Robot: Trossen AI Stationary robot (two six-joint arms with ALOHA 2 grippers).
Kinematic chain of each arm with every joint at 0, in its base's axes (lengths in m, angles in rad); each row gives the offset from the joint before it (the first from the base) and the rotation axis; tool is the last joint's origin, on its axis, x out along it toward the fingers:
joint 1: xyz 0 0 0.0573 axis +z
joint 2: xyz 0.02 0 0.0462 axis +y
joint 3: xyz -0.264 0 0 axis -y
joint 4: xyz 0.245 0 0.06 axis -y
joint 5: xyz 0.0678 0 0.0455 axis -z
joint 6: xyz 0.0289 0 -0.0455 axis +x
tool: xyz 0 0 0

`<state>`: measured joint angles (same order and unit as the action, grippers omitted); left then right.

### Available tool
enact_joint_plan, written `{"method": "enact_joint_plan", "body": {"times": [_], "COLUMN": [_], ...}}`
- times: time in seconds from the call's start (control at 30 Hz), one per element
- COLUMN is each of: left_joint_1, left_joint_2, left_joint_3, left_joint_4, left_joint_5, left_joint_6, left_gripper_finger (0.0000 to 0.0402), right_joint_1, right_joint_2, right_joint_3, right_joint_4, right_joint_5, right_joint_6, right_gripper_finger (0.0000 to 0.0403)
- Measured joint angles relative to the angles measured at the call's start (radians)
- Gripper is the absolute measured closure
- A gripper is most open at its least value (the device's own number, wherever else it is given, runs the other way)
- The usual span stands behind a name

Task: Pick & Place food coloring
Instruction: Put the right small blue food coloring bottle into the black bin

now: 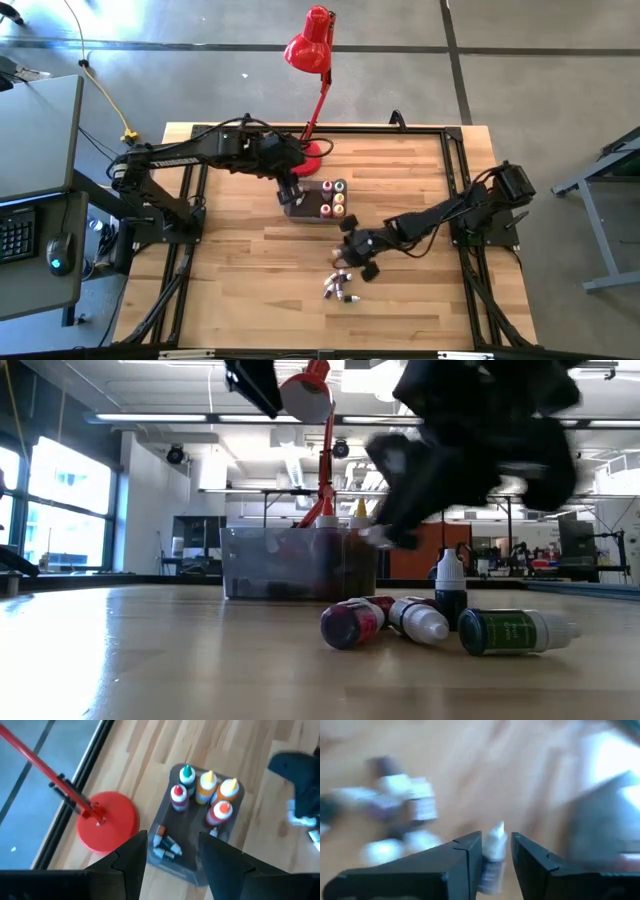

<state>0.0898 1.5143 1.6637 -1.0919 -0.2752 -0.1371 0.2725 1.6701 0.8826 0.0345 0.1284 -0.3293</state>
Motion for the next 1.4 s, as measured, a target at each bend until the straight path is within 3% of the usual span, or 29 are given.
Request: {"method": "enact_joint_plan", "body": {"times": [0.1,0.33,0.53,0.63,0.8,0.97,1.13,1.3,1.4], "left_joint_1": [-0.008,-0.013,-0.013,-0.013,-0.014,-0.041,-0.097,-0.17,-0.207], "left_joint_2": [0.0,-0.001,0.001,0.001,0.001,0.002,0.002,0.002,0.002], "left_joint_3": [0.057,0.114,0.113,0.113,0.095,0.06,0.017,-0.007,-0.007], "left_joint_4": [-0.044,-0.05,-0.119,-0.159,-0.175,-0.194,-0.19,-0.195,-0.19], "left_joint_5": [-0.003,-0.001,-0.002,-0.003,0.001,0.007,-0.005,-0.078,-0.087], "left_joint_6": [-0.002,0.0,-0.009,-0.046,-0.057,-0.106,-0.147,-0.21,-0.213], "left_gripper_finger": [0.0229,0.0229,0.0229,0.0229,0.0229,0.0229,0.0229,0.0229,0.0229], "right_joint_1": [-0.039,-0.183,-0.185,-0.148,-0.076,-0.071,-0.066,-0.064,-0.071], "right_joint_2": [-0.005,0.055,0.127,0.148,0.15,0.172,0.229,0.27,0.269], "right_joint_3": [0.114,0.324,0.325,0.324,0.325,0.298,0.282,0.282,0.282], "right_joint_4": [-0.034,-0.11,-0.167,-0.263,-0.345,-0.341,-0.321,-0.299,-0.298], "right_joint_5": [0.071,-0.091,-0.161,-0.1,0.116,0.109,0.159,0.289,0.263], "right_joint_6": [-0.074,-0.094,-0.011,0.044,0.158,0.317,0.288,0.248,0.244], "right_gripper_finger": [0.032,0.0359,0.0349,0.0323,0.0267,0.0223,0.0211,0.021,0.021]}}
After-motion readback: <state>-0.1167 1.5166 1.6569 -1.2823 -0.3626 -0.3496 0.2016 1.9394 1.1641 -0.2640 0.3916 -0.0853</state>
